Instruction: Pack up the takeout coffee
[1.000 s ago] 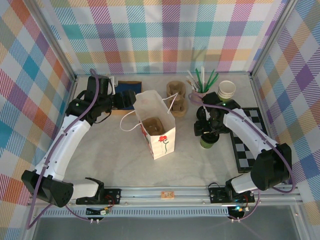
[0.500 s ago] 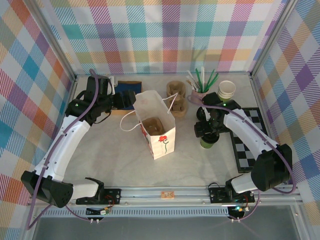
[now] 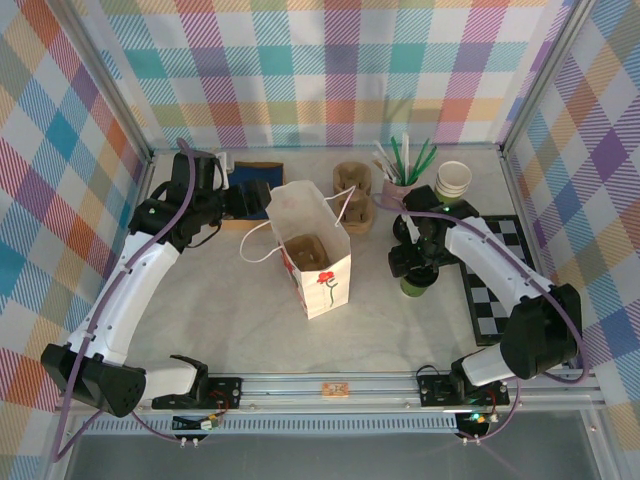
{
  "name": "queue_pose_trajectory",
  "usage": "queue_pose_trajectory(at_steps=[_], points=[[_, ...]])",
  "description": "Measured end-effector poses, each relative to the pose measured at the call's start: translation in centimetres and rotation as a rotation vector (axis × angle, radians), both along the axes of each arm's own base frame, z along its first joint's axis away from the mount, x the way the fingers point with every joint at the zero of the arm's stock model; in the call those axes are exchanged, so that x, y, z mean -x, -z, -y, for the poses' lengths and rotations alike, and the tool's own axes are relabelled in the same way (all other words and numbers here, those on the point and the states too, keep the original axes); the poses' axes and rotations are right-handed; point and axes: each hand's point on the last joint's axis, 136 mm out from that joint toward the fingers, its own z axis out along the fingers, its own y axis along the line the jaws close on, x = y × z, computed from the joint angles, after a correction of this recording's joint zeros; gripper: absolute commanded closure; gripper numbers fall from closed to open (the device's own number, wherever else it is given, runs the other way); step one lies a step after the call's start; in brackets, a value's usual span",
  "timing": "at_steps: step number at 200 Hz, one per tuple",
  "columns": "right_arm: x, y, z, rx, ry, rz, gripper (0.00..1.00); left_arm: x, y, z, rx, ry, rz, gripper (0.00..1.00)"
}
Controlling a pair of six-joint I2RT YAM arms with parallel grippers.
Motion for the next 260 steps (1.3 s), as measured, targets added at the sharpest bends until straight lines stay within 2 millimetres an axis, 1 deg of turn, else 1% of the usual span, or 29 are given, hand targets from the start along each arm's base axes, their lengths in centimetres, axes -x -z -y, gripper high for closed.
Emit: queue_pose_trajectory(at_steps=[50,128,196,260], points=[[0.1,0.7,0.2,0.021,0.001,-0.02,0.01,0.1,0.0,0.0,0.0,0.0,0.001,0.16],[-0.1,0.8,0.5,0.039,0.004,-0.019,0.01,0.1,-0.2,-0.2,0.002,-0.005,0.007,0.16],[0.2,2.1,0.6,0.054,0.004,-0.058,0.01,0.1,-0.4,-0.3,0.002,-0.008,0.01,0.16],[0.4,3.7,0.1,0.029,0.005,-0.094,0.01,0.1,-0.4,-0.4,0.0,-0.008,0.013,0.16]])
